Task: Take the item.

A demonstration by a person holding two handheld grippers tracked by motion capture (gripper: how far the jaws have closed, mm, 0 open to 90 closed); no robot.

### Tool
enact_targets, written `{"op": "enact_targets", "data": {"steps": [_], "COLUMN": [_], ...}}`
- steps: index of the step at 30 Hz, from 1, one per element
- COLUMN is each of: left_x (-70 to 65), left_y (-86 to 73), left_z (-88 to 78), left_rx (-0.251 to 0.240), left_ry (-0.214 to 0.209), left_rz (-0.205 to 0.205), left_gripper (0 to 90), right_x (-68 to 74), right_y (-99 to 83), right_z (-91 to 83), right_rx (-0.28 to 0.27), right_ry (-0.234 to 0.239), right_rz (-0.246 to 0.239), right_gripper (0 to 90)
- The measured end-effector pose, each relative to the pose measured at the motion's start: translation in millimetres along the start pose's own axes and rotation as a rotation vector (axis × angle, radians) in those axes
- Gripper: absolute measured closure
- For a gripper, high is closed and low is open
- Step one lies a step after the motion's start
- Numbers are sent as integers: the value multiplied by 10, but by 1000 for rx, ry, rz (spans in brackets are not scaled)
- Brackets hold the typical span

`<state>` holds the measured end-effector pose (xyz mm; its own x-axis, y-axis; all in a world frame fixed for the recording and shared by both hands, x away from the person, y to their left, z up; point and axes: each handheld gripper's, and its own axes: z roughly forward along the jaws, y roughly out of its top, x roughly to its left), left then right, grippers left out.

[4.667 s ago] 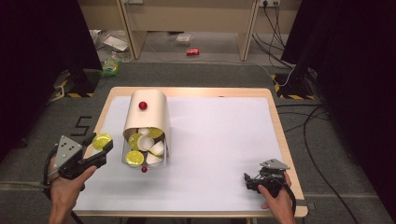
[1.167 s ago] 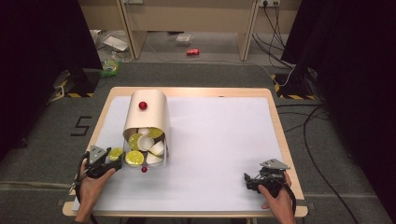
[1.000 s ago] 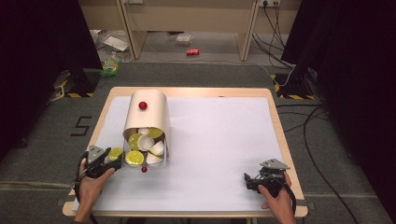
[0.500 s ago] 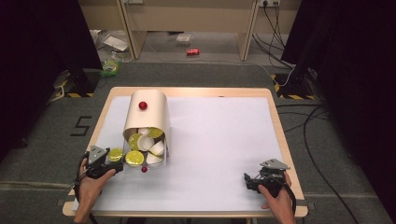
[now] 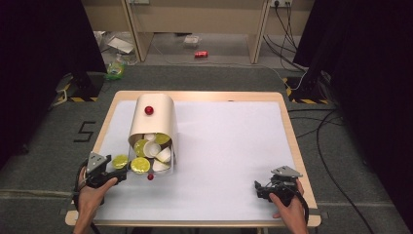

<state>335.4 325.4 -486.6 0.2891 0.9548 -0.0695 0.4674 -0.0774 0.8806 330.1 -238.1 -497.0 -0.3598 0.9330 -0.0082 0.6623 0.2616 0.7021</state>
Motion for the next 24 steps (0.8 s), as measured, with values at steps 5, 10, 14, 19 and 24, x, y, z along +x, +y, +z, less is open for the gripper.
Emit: {"op": "enact_targets", "data": {"steps": [5, 10, 14, 19, 24], "left_x": [-15, -1, -21, -39, -56], "left_y": [0, -17, 16, 11, -21], "left_z": [-48, -85, -141, -164, -182], "left_rx": [-7, -11, -23, -24, -26], "left_ry": [-5, -8, -13, -17, -12], "left_rz": [-2, 0, 0, 3, 2], "left_gripper": [154, 153, 152, 152, 152], "right_x": [1, 0, 4, 3, 3], "right_y": [0, 0, 0, 0, 0], "right_z": [0, 0, -1, 0, -1], "right_rx": [0, 0, 0, 1, 0], "right_ry": [0, 0, -2, -1, -1], "right_rz": [1, 0, 4, 4, 4], "right_gripper": [27, 27, 28, 27, 28]}}
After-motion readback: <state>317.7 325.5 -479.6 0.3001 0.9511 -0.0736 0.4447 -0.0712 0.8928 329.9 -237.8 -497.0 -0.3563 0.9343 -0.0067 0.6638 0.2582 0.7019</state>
